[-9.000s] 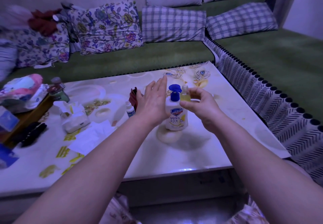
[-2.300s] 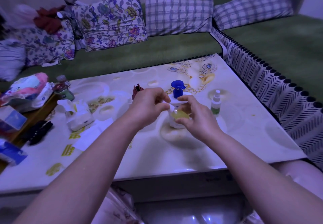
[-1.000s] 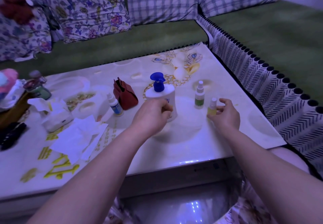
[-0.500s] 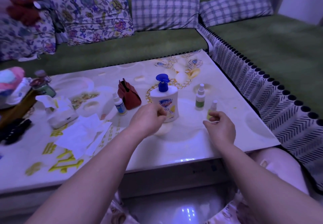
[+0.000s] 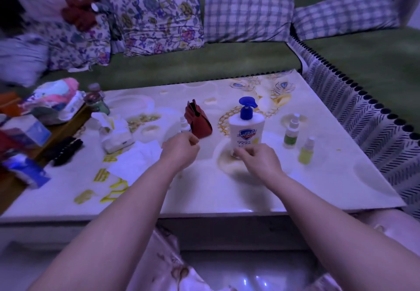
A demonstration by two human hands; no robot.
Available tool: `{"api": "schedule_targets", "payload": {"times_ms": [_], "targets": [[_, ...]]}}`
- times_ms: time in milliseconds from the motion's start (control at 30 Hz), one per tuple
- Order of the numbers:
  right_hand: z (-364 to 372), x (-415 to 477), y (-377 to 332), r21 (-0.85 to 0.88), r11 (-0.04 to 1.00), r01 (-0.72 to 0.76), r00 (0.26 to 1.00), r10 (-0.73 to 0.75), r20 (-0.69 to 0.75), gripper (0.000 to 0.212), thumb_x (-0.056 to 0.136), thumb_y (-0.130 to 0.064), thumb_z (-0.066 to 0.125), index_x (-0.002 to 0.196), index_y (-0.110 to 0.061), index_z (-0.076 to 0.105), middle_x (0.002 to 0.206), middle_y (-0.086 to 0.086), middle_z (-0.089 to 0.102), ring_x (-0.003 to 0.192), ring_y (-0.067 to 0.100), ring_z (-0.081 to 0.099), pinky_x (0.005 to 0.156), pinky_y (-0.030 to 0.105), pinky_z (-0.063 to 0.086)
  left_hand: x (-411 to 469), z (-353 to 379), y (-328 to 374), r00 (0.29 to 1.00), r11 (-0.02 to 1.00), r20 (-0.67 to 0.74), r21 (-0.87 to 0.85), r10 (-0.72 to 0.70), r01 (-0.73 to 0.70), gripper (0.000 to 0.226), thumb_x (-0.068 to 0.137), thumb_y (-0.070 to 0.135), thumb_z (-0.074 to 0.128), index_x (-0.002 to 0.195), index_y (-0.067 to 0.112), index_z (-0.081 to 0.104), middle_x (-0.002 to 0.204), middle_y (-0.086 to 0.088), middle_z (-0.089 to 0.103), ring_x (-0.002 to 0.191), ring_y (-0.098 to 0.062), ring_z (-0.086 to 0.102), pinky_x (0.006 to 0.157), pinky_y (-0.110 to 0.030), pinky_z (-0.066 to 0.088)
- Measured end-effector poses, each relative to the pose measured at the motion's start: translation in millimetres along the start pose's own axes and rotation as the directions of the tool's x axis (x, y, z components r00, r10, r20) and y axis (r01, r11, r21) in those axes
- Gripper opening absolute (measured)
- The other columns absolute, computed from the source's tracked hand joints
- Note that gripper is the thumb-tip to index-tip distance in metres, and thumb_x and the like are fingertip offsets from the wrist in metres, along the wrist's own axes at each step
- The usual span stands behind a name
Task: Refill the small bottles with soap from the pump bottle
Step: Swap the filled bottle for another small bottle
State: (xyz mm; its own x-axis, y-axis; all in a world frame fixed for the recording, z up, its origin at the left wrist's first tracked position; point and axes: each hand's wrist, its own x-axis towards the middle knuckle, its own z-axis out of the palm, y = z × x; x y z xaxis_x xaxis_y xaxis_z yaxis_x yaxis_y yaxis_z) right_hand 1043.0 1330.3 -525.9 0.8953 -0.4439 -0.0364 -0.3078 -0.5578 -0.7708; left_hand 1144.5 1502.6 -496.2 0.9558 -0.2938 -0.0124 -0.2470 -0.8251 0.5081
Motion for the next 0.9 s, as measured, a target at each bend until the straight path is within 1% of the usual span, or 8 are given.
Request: {"api": "schedule_targets", "payload": {"times_ms": [67, 167, 300, 433, 567, 667, 767, 900], "targets": [[11.0, 4.2, -12.0, 0.012, 0.999, 0.050, 0.996, -0.050, 0.076, 0.027, 0.094, -0.031, 0.053, 0.113, -0.019, 0.069, 0.113, -0.001, 0.070, 0.108, 0.017, 0.060, 0.085, 0.028, 0.044, 11.2, -7.2, -10.0, 0.998, 0.999, -0.046, -0.012, -0.041, 0.041, 0.024, 0.086, 0.018, 0.056, 0.108, 0.017, 0.063, 0.113, -0.002, 0.064, 0.105, -0.023, 0.057, 0.084, -0.030, 0.045], [23.7, 12.9, -25.5, 0.090, 0.993, 0.081, 0.987, -0.093, 0.129, 0.045, 0.091, -0.022, 0.057, 0.136, -0.022, 0.051, 0.129, 0.001, 0.061, 0.120, 0.015, 0.056, 0.103, 0.033, 0.040, 28.6, -17.5, -15.4, 0.991, 0.993, -0.094, -0.080, -0.093, 0.086, 0.037, 0.088, 0.017, 0.053, 0.125, 0.013, 0.052, 0.123, -0.006, 0.059, 0.109, -0.025, 0.055, 0.086, -0.033, 0.047], [36.4, 26.3, -32.4, 0.070, 0.991, 0.114, 0.982, -0.123, 0.142, 0.058, 0.089, -0.021, 0.058, 0.144, -0.024, 0.039, 0.135, 0.000, 0.056, 0.126, 0.017, 0.051, 0.106, 0.039, 0.039, 51.1, -22.1, -15.3, 0.987, 0.993, -0.118, -0.061, -0.106, 0.099, 0.052, 0.090, 0.014, 0.050, 0.140, 0.018, 0.035, 0.131, -0.009, 0.053, 0.113, -0.028, 0.052, 0.086, -0.038, 0.047], [42.1, 34.8, -33.3, 0.055, 0.990, 0.128, 0.978, -0.135, 0.156, 0.060, 0.088, -0.018, 0.059, 0.144, -0.024, 0.037, 0.136, -0.001, 0.055, 0.126, 0.016, 0.051, 0.105, 0.037, 0.040, 68.3, -19.0, -12.4, 1.000, 1.000, -0.025, 0.025, -0.004, 0.005, 0.059, 0.092, 0.006, 0.043, 0.147, 0.020, 0.025, 0.142, -0.011, 0.043, 0.124, -0.031, 0.045, 0.091, -0.037, 0.041], [45.8, 40.1, -30.4, 0.058, 0.989, 0.135, 0.974, -0.143, 0.175, 0.059, 0.088, -0.018, 0.061, 0.143, -0.023, 0.039, 0.136, -0.001, 0.055, 0.125, 0.016, 0.052, 0.105, 0.039, 0.041, 80.5, -9.8, -15.9, 0.999, 0.997, 0.001, 0.058, 0.042, -0.042, 0.054, 0.094, 0.008, 0.043, 0.145, 0.018, 0.032, 0.143, -0.010, 0.043, 0.128, -0.030, 0.042, 0.097, -0.037, 0.039], [47.0, 41.6, -27.9, 0.059, 0.989, 0.133, 0.974, -0.142, 0.176, 0.056, 0.087, -0.018, 0.062, 0.140, -0.023, 0.043, 0.134, 0.000, 0.057, 0.124, 0.015, 0.053, 0.104, 0.037, 0.042, 84.5, -1.9, -21.6, 0.995, 0.998, -0.084, 0.038, 0.050, -0.047, 0.042, 0.092, 0.009, 0.044, 0.133, 0.018, 0.046, 0.125, -0.008, 0.058, 0.113, -0.028, 0.052, 0.086, -0.037, 0.044], [46.5, 40.5, -28.3, 0.044, 0.990, 0.134, 0.975, -0.140, 0.173, 0.052, 0.086, -0.019, 0.062, 0.136, -0.023, 0.048, 0.131, -0.001, 0.059, 0.121, 0.013, 0.055, 0.103, 0.036, 0.043, 81.8, -1.0, -22.3, 0.982, 0.999, -0.184, 0.012, 0.044, -0.043, 0.033, 0.088, 0.007, 0.045, 0.116, 0.016, 0.060, 0.104, -0.002, 0.063, 0.101, -0.024, 0.056, 0.072, -0.029, 0.039], [41.7, 35.9, -29.7, 0.051, 0.989, 0.141, 0.973, -0.148, 0.177, 0.049, 0.086, -0.018, 0.061, 0.134, -0.022, 0.051, 0.132, -0.002, 0.058, 0.121, 0.011, 0.054, 0.103, 0.031, 0.042, 74.2, -7.8, -22.9, 0.977, 0.997, -0.195, 0.009, 0.080, -0.080, 0.026, 0.088, 0.008, 0.046, 0.103, 0.016, 0.066, 0.106, -0.005, 0.066, 0.099, -0.024, 0.057, 0.071, -0.028, 0.039]]}}
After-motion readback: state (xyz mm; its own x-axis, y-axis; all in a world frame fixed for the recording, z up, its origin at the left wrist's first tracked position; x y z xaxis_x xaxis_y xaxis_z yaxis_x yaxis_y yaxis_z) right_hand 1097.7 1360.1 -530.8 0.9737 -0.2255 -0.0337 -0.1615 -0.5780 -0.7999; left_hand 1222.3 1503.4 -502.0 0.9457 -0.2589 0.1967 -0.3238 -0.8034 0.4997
